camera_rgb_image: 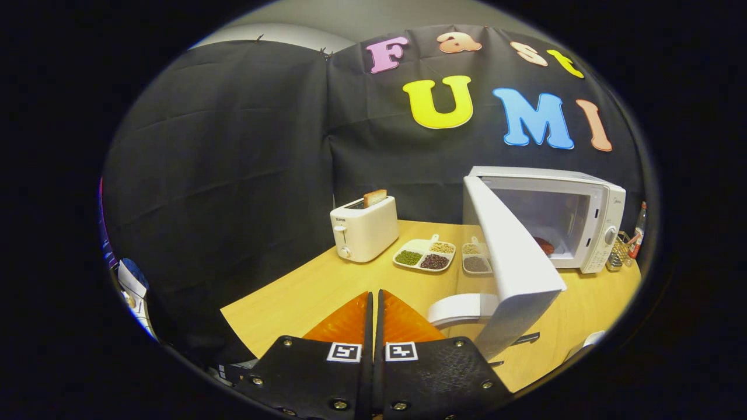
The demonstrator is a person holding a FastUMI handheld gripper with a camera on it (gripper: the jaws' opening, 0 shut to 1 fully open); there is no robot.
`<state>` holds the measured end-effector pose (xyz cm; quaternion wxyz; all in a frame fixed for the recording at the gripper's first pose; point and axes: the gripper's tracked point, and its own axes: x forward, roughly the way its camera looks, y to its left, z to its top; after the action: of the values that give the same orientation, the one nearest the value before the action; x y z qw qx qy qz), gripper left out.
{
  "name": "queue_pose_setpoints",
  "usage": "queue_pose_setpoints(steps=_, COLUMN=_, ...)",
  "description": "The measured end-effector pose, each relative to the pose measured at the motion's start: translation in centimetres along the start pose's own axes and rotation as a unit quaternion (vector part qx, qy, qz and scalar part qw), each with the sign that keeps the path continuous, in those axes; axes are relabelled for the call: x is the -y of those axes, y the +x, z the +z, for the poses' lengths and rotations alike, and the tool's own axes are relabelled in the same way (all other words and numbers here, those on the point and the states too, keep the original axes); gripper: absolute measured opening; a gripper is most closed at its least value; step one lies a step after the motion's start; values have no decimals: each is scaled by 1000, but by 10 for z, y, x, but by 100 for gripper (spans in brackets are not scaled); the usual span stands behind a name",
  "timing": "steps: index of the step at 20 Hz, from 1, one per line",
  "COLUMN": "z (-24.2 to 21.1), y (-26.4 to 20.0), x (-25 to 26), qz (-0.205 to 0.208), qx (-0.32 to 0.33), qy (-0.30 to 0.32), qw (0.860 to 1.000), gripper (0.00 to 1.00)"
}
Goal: Open the microwave, put the food inside, and close the microwave door.
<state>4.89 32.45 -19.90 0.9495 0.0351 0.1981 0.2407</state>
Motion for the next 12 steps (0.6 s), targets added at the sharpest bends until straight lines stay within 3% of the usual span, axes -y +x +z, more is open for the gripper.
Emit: queue_pose_setpoints(steps=12, z=12, y=-18, x=118, qz=-78, qx=-1, qy=31, qw=996, gripper=1)
